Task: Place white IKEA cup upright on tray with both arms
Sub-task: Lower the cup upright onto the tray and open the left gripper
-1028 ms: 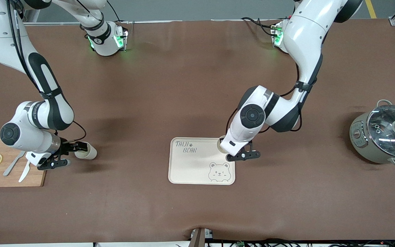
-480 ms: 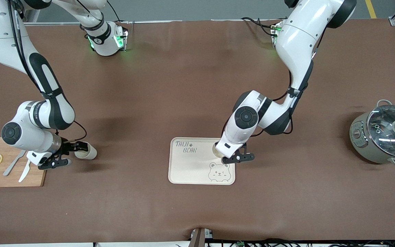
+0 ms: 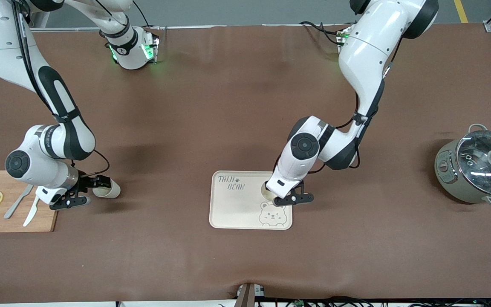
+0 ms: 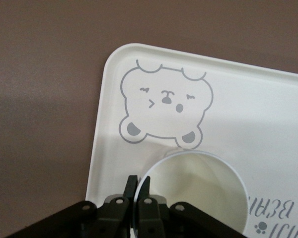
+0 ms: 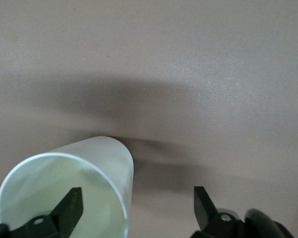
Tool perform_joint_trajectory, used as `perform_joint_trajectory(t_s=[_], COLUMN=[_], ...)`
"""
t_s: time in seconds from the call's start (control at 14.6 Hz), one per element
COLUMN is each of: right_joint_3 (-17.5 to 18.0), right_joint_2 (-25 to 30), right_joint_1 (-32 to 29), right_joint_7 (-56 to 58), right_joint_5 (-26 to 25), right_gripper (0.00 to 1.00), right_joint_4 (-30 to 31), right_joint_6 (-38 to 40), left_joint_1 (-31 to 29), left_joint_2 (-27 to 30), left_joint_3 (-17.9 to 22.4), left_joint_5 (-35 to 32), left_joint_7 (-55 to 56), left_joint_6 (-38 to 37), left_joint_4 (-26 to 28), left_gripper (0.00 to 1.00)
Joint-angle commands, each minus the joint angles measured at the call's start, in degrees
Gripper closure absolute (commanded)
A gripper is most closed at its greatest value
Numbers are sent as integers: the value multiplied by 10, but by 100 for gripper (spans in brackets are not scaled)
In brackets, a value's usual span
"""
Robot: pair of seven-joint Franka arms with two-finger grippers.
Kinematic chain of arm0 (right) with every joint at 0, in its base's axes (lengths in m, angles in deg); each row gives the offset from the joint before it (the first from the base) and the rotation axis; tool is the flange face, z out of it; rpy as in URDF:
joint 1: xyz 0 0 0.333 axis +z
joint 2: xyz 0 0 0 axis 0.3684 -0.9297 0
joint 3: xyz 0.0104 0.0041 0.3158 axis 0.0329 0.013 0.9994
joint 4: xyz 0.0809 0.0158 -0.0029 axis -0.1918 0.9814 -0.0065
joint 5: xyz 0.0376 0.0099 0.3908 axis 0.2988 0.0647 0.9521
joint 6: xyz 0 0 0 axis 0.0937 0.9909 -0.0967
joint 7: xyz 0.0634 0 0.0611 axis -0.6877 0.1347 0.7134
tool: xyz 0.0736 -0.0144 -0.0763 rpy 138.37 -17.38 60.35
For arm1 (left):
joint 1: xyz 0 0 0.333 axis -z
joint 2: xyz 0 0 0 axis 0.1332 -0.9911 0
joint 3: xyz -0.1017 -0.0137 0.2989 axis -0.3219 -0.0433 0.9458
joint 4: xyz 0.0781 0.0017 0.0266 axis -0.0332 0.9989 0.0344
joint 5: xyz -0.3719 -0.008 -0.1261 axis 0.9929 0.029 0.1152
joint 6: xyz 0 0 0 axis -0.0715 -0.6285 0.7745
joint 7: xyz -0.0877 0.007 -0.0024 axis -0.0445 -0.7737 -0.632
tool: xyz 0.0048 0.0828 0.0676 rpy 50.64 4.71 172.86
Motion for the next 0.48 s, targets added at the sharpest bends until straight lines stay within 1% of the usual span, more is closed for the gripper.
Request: perform_joint_trajectory(t_s=[0.0,0.14,0.21,0.27,0.41], right_joint_3=[4,4,4,4,4], right_joint_2=[12,12,12,12,12], right_joint_1=[-3,-2,-2,-2,-2], right_joint_7=[4,4,4,6,10], right_joint_5=[-7,-7,-7,-8,-7], right_gripper=[23,45,52,57,69], right_joint_4=[14,13,13,13,12], right_joint_6=[-4,-4,-4,-4,-3], left_joint_1=[15,15,15,15,15], left_joint_2=[-13,-15,-15,-17,-18], left_joint_3=[17,17,18,18,18], left_joint_5=[-16,-17,-20,-20,-20], left_joint_7=[22,22,22,22,22], left_joint_6=[12,21,22,23,23], left_joint_4=[-18,-17,-17,-17,-17], left_gripper=[100,100,100,100,100])
